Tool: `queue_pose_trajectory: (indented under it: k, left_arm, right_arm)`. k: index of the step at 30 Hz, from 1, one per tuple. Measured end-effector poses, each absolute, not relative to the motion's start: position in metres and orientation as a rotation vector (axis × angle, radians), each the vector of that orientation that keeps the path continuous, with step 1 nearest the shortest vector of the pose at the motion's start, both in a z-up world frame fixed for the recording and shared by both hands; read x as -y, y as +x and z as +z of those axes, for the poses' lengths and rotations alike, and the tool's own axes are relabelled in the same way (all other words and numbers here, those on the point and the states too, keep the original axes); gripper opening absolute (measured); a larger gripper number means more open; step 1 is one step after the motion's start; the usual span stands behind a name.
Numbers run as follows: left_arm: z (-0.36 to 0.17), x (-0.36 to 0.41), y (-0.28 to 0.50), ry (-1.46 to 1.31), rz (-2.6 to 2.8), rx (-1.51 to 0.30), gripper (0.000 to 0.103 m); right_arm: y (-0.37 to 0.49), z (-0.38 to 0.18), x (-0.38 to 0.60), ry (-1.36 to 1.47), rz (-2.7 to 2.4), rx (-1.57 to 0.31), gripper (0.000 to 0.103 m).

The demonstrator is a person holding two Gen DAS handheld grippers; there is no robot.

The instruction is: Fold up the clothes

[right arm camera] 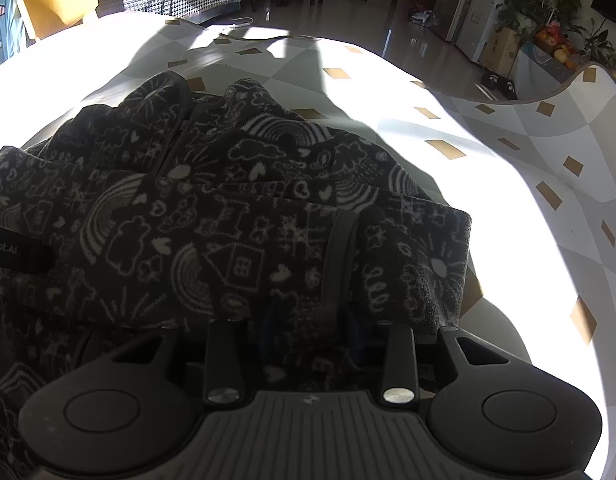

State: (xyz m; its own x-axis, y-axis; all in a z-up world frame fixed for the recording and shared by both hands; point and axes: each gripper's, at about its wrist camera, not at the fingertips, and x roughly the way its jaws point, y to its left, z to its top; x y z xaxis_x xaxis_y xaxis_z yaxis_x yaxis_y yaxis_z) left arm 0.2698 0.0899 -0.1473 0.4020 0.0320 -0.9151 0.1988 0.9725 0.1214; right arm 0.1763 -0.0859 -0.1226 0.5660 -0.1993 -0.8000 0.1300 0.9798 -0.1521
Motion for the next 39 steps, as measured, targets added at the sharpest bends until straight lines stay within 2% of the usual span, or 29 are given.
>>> queue_pose_trajectory:
  k: [11, 30, 39]
  left_arm:
    - [-0.126, -0.083, 0.233, 0.311, -0.156, -1.046, 0.103]
    - [-0.127, -0.110, 0.143, 0.257, -0.163, -1.081, 0.103]
    - [-0.130, -0.120, 0.116, 0.242, -0.164, -1.107, 0.103]
  right_arm:
    - [0.165, -0.106, 0.082, -0.082, -0.180, -0.917, 0.035]
    - [0.109, -0.104, 0.051, -0.071, -0.121, -0.974, 0.036]
    - [0.077, -0.103, 0.045, -0.026, -0.143, -0.986, 0.040]
